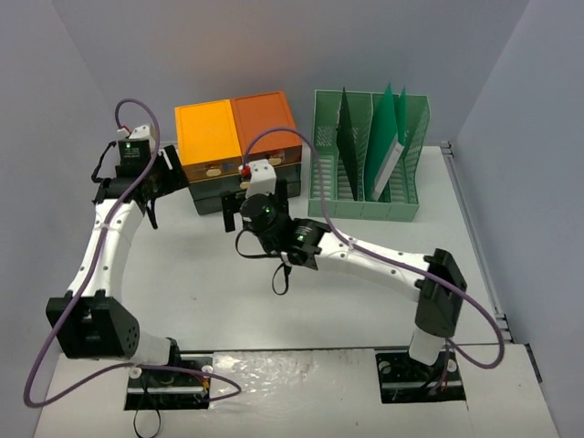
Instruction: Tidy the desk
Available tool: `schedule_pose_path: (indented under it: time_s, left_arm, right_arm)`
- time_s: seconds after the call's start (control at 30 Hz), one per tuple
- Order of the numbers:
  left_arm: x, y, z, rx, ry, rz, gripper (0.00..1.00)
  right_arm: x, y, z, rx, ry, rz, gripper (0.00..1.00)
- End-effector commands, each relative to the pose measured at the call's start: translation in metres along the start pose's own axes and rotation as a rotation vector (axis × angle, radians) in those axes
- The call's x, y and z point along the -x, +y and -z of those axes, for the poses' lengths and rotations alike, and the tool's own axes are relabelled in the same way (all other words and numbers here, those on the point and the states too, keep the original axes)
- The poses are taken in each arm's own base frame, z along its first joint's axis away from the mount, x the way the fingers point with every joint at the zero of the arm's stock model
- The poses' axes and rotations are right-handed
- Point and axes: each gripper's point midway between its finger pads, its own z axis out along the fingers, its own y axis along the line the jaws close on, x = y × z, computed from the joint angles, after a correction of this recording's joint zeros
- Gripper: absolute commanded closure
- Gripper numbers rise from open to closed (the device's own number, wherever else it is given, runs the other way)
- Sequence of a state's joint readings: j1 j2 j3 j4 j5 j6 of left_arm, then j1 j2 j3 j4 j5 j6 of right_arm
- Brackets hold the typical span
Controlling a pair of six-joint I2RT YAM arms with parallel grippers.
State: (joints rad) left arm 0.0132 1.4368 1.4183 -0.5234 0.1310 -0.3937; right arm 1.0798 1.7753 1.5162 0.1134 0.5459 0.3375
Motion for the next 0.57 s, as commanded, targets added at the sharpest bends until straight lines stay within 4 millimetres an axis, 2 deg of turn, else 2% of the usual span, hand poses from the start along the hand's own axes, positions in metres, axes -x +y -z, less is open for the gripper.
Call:
schedule_pose_path:
  time_s: [0.0,0.1,0.17,0.23,0.4,0.47,0.53]
  left_arm:
    - [0.006,0.001,0.067,0.09,-0.087,-0.067,0.32]
    - [-0.023,0.006,0.087,0.125,-0.017,-0.102,0.28]
    - [-0.037,0.006,0.103,0.116,0.0,-0.099,0.25]
    - [-0.061,0.012,0.114,0.134,0.043,-0.099,0.24]
    - [-0.127,0.025,0.118,0.126,0.161,-0.072,0.16]
    - [-0.144,0.024,0.121,0.107,0.191,-0.059,0.14]
    - [-0.15,0.022,0.126,0.094,0.187,-0.058,0.12]
  right_arm:
    - [0.015,-0.039,0.056,-0.064,0.0,-0.142,0.0]
    - [-0.01,-0.057,0.078,-0.1,0.049,-0.162,0.0]
    - [-0.018,-0.067,0.089,-0.133,0.068,-0.225,0.0]
    - [-0.036,-0.077,0.096,-0.166,0.114,-0.245,0.0]
    - [-0.073,-0.099,0.108,-0.235,0.176,-0.297,0.0]
    - [-0.082,-0.107,0.111,-0.257,0.189,-0.317,0.0]
    - [-0.087,-0.111,0.113,-0.273,0.191,-0.338,0.0]
